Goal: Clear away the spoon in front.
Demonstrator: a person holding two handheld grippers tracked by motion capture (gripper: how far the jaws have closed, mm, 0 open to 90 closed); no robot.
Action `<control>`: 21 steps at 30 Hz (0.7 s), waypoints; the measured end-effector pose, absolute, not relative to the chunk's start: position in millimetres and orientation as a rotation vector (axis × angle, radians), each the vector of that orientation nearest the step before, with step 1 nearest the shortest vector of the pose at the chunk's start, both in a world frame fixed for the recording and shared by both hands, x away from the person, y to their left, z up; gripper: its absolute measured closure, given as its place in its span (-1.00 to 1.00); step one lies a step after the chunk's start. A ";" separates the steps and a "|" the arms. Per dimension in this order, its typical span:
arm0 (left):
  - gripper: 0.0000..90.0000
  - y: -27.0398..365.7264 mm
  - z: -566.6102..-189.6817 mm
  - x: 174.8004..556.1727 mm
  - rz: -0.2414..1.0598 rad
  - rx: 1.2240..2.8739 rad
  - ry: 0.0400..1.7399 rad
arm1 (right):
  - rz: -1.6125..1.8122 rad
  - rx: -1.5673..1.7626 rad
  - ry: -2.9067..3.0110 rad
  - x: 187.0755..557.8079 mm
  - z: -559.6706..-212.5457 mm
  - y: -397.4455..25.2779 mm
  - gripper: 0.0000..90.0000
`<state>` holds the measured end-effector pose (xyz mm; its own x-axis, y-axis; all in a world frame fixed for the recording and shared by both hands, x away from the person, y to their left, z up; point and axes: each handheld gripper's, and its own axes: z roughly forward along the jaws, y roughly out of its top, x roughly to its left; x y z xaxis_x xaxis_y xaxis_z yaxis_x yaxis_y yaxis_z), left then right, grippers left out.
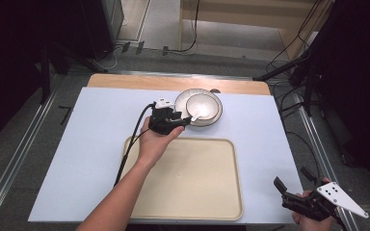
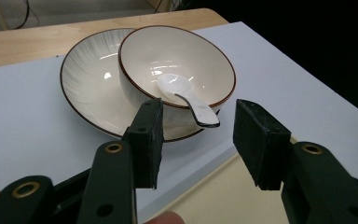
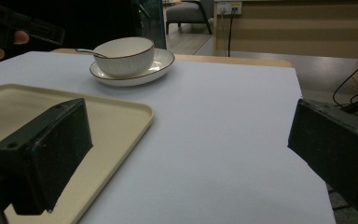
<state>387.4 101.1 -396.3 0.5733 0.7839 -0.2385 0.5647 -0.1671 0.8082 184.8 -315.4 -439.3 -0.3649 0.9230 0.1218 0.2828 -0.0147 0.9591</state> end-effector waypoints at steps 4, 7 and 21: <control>0.23 96.7 -400.1 396.8 0.266 1.839 1.129 | 1.404 1.263 1.681 185.4 -439.6 -315.1 -1.00; 0.29 92.0 -400.7 402.5 0.267 1.838 1.136 | 1.407 1.259 1.688 185.6 -439.7 -314.6 -1.00; 0.38 79.1 -412.3 416.2 0.167 1.888 1.191 | 1.403 1.254 1.691 186.1 -440.6 -314.1 -1.00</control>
<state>416.2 79.1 -412.3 0.5325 0.7852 -0.3160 0.6679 -0.1604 0.7267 186.1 -314.1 -440.6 -0.3720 0.9209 0.1164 0.2844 -0.0063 0.9587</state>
